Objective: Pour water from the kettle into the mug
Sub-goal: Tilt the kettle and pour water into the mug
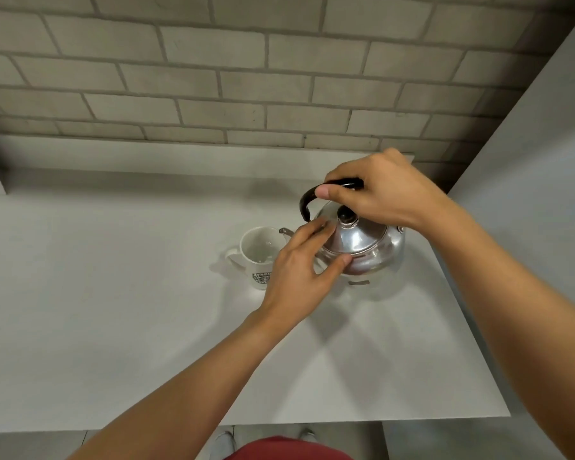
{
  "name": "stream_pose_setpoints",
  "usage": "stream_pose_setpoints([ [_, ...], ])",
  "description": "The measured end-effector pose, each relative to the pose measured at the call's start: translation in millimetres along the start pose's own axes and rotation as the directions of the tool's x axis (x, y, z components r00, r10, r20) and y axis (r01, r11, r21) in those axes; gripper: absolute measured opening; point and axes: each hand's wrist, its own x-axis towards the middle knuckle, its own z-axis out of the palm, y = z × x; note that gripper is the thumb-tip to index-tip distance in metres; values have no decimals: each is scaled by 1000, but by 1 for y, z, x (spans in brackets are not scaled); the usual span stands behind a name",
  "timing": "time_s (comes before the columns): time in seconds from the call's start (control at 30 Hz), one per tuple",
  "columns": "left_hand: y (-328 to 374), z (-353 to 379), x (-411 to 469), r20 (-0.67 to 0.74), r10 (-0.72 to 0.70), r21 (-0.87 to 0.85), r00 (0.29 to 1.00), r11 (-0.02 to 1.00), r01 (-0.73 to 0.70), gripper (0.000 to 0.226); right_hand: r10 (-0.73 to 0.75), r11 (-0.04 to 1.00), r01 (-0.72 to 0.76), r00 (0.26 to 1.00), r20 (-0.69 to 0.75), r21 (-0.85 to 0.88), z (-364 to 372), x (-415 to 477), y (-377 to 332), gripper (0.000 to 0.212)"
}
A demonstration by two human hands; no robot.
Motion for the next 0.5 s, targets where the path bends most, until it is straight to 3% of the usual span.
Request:
stream_pose_setpoints([
  [0.13, -2, -6, 3, -97, 44, -59, 994, 997, -50, 23, 106, 982, -78, 982, -159, 171, 10, -23, 19, 38],
  [0.23, 5, -11, 12, -120, -16, -101, 993, 995, 4, 24, 184, 952, -113, 954, -237, 285, 16, -38, 30, 36],
  [0.37, 11, -15, 30, 39, -32, 10, 999, 999, 32, 48, 247, 919, -135, 929, -275, 370, 22, -52, 36, 32],
  [0.5, 16, -18, 40, 88, 8, 82, 996, 997, -15, 32, 307, 891, -162, 904, -299, 424, 30, -62, 38, 31],
])
